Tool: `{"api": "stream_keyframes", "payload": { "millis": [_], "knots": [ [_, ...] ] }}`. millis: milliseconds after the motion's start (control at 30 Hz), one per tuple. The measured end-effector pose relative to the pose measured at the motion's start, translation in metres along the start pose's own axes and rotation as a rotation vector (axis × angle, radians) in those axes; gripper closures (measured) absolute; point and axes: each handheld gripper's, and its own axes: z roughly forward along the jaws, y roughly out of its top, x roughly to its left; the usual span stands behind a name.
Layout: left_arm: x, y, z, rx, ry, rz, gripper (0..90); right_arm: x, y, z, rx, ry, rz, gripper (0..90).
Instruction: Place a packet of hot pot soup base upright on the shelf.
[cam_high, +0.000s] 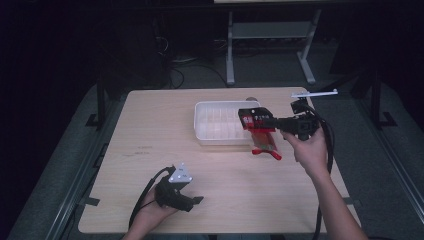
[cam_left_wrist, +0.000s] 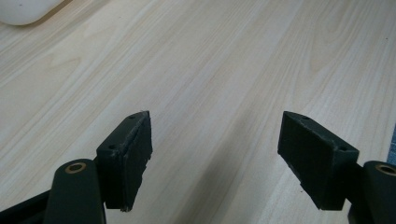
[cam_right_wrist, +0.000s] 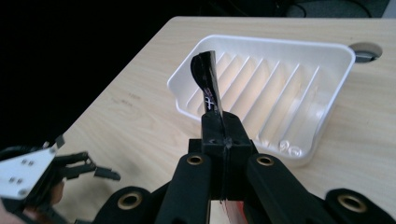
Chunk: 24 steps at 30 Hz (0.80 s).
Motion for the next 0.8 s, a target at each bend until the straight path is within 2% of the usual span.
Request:
{"api": "stream_keyframes", "payload": {
  "millis": [233, 500, 800],
  "knots": [
    [0.006, -0.003, -0.006, -0.016, 0.009, -0.022, 25.7, 0.0, 0.02, 0.012, -0.022, -0.033, 0.008, 89.6],
    [0.007, -0.004, -0.006, -0.019, 0.007, -0.025, 25.8, 0.003, 0.038, 0.026, -0.032, -0.083, -0.006, 89.6],
    [0.009, -0.007, -0.007, -0.019, 0.017, -0.035, 25.8, 0.006, 0.058, 0.04, -0.041, -0.158, -0.044, 89.6]
  ]
}}
